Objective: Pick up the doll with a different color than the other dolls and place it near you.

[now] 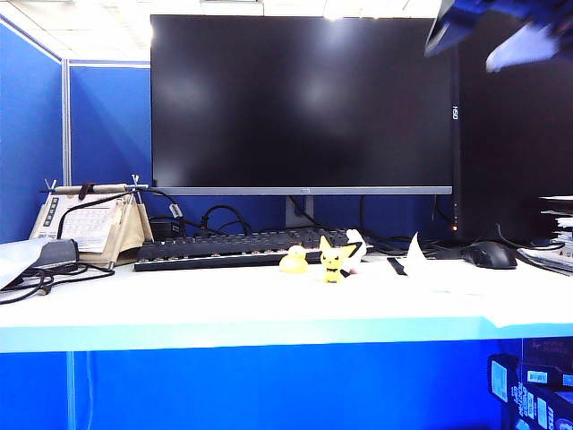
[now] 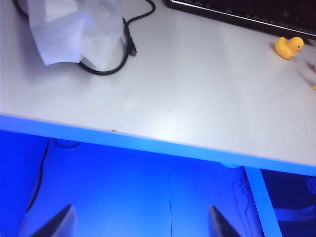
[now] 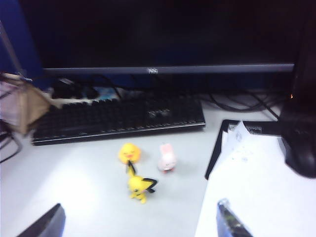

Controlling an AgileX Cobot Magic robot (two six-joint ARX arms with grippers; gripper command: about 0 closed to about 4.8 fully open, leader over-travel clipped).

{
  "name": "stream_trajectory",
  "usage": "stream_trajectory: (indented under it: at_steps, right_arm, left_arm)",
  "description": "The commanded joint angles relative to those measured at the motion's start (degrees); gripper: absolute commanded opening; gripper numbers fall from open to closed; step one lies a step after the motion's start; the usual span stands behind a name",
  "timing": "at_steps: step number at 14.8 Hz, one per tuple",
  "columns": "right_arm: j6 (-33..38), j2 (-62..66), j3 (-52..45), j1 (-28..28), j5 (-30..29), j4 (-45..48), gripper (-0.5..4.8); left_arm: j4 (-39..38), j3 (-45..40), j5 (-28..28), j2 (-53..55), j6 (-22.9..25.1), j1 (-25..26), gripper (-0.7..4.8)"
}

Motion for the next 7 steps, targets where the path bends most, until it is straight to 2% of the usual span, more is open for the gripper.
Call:
stream_trajectory:
  at_steps: [1,3,5,7]
  right_arm:
    - [5.31,7.04,6.71,-10.67,-6.05,2.01,3.91]
    - [5.62,12.31,11.26,-20.39,-13.64,2.45,3.9]
    - [5.66,18.71,15.37,-26.27,-22.01,2.64,3.9]
    - [8.33,28.37,21.4,-30.77,-34.12,2.47,3.9]
  left_arm:
    - [0.74,0.13,0.02,-0.04,-0.04,-0.04,3.5]
    - [0.77,0.13,0.04,-0.04,-0.04,-0.04,3.5]
    - [0.74,0.13,0.02,-0.04,-0.04,-0.04,3.5]
    - [0.77,0.13,0.02,-0.07,-0.04,-0.04,3.5]
